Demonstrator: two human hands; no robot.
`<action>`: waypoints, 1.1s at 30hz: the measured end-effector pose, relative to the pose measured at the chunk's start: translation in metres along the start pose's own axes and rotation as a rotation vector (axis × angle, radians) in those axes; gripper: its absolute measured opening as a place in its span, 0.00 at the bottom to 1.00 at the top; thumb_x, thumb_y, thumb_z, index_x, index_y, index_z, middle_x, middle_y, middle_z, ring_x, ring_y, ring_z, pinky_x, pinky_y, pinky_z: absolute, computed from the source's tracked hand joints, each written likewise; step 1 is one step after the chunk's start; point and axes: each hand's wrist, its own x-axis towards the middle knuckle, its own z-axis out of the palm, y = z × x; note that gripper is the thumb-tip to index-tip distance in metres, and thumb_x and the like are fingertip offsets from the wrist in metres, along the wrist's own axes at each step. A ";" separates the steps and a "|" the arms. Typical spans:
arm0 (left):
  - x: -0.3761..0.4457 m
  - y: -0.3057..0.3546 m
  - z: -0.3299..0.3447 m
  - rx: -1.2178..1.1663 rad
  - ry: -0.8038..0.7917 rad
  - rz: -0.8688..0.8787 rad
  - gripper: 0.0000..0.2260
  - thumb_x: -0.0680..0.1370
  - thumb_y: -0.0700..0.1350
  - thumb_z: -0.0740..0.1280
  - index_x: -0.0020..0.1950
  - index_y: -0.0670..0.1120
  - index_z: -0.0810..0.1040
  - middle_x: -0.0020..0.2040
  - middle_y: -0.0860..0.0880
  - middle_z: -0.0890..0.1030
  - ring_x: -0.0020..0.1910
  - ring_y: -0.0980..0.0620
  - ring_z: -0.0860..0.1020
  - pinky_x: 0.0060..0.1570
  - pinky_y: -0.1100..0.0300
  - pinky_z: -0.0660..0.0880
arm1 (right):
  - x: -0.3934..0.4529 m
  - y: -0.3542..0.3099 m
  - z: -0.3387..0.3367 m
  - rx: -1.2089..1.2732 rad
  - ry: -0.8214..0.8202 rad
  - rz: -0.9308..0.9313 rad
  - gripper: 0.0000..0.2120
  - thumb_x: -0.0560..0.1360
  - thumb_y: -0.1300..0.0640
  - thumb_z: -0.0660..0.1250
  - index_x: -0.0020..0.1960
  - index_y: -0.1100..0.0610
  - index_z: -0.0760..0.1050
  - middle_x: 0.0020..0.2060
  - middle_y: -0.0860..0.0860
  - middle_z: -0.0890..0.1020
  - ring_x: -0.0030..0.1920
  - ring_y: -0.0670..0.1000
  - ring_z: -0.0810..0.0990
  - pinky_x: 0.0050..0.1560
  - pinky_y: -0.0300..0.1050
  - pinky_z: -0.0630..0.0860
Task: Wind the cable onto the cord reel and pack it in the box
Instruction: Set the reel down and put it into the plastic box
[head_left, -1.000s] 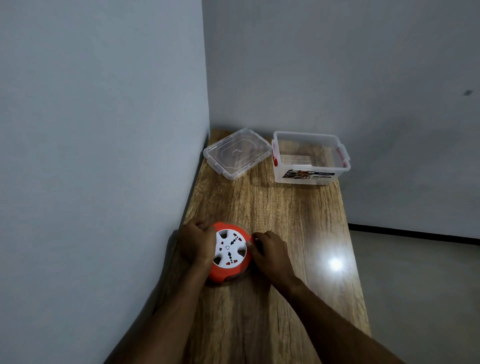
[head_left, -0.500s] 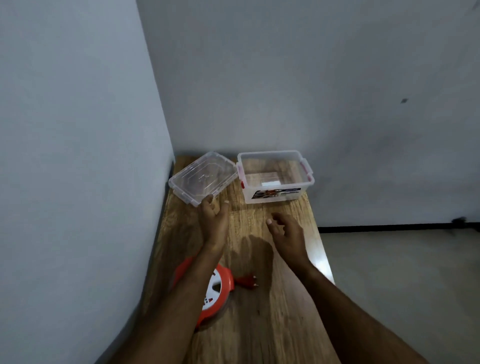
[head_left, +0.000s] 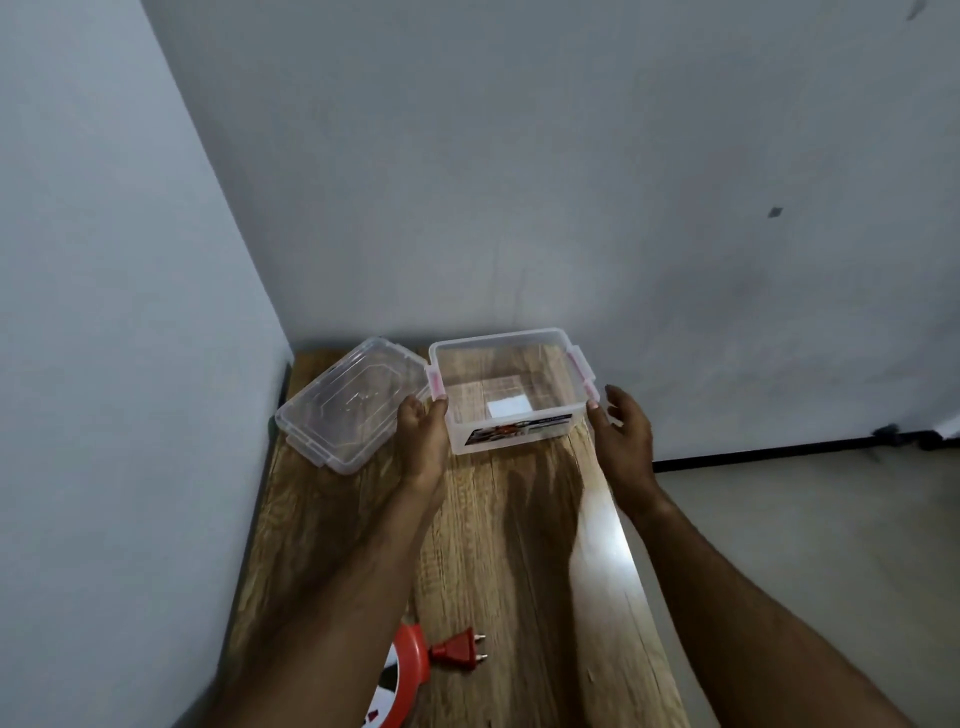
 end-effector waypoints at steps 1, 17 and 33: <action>0.004 -0.002 0.003 0.001 0.008 -0.011 0.16 0.82 0.48 0.65 0.66 0.40 0.73 0.57 0.45 0.82 0.46 0.53 0.80 0.38 0.65 0.77 | 0.006 0.002 0.000 0.015 0.000 0.027 0.25 0.81 0.49 0.66 0.76 0.56 0.67 0.72 0.54 0.73 0.69 0.53 0.72 0.69 0.56 0.73; 0.024 -0.016 0.024 -0.009 -0.096 -0.054 0.16 0.83 0.44 0.61 0.70 0.46 0.75 0.60 0.46 0.84 0.58 0.47 0.83 0.60 0.46 0.81 | 0.037 0.020 0.027 0.351 -0.132 0.150 0.16 0.86 0.53 0.58 0.67 0.59 0.76 0.57 0.58 0.84 0.57 0.57 0.84 0.52 0.49 0.83; -0.067 -0.017 -0.027 -0.023 -0.192 -0.035 0.14 0.84 0.44 0.62 0.69 0.47 0.76 0.57 0.47 0.85 0.55 0.49 0.84 0.57 0.48 0.82 | -0.073 0.005 -0.025 0.331 -0.079 0.094 0.17 0.85 0.49 0.59 0.66 0.58 0.77 0.55 0.53 0.84 0.58 0.54 0.83 0.55 0.48 0.81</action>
